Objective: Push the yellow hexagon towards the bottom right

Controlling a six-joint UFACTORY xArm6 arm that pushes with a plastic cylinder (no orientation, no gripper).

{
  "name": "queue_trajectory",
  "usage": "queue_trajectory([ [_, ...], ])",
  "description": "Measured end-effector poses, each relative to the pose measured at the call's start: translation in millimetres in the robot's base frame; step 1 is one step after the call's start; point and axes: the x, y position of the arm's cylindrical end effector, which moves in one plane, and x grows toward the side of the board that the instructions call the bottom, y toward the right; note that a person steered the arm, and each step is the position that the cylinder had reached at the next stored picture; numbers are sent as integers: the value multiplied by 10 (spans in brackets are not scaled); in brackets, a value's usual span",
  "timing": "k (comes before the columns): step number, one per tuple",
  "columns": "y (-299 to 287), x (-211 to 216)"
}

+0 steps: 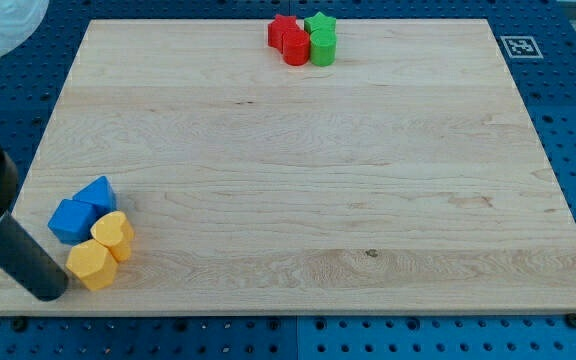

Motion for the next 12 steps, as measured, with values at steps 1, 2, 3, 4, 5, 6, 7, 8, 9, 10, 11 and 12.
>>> queue_trajectory([
  [1, 426, -55],
  [2, 926, -55],
  [3, 849, -58],
  [4, 388, 76],
  [5, 343, -1],
  [6, 342, -434],
  [7, 343, -443],
  [8, 567, -406],
  [9, 950, -370],
  [10, 1121, -370],
  [11, 1398, -370],
  [12, 1694, -406],
])
